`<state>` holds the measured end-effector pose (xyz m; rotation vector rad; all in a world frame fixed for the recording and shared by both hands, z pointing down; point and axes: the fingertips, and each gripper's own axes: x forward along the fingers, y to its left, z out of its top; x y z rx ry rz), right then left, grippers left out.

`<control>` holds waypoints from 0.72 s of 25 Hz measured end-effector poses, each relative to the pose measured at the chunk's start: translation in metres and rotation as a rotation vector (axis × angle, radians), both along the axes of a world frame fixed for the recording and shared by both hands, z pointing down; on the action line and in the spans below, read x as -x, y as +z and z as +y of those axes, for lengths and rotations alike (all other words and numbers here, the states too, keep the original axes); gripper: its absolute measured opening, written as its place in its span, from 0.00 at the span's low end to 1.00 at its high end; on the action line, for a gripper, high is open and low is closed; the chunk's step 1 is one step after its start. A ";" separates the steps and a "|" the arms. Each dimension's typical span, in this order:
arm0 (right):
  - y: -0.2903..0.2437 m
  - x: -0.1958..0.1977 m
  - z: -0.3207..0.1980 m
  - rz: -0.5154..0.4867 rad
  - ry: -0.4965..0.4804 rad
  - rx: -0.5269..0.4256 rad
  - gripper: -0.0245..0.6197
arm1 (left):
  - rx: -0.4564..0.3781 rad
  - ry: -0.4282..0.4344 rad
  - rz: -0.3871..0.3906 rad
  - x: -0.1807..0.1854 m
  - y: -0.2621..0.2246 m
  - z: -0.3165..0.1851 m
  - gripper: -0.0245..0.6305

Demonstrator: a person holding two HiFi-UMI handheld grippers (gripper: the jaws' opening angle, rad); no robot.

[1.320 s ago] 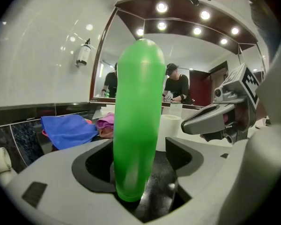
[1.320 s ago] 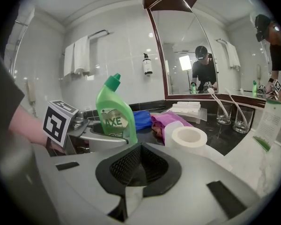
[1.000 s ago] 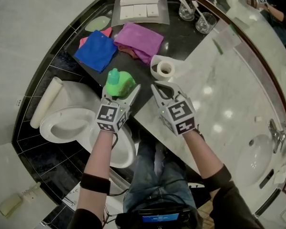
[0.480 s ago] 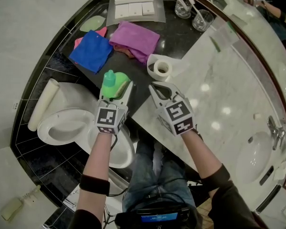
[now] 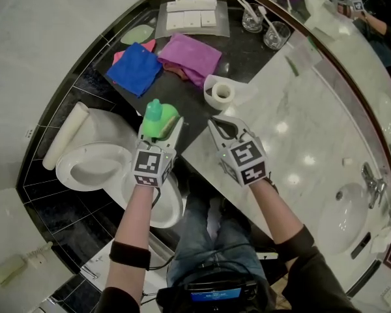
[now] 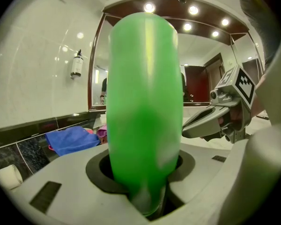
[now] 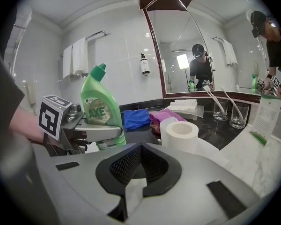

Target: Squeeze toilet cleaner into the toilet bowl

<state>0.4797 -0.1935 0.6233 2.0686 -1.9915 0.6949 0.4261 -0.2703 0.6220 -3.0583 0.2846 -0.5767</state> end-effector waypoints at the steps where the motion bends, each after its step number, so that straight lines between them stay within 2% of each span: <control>1: -0.005 0.002 0.003 0.002 -0.007 -0.003 0.05 | 0.000 -0.007 0.004 0.003 -0.005 0.004 0.33; 5: -0.026 0.011 0.021 0.011 -0.046 -0.016 0.05 | 0.001 -0.032 0.013 0.020 -0.030 0.028 0.33; 10: -0.058 0.036 0.053 0.008 -0.114 -0.036 0.05 | 0.005 -0.109 0.012 0.056 -0.065 0.068 0.33; 18: -0.097 0.098 0.109 -0.027 -0.246 -0.052 0.05 | 0.032 -0.261 -0.011 0.151 -0.122 0.145 0.33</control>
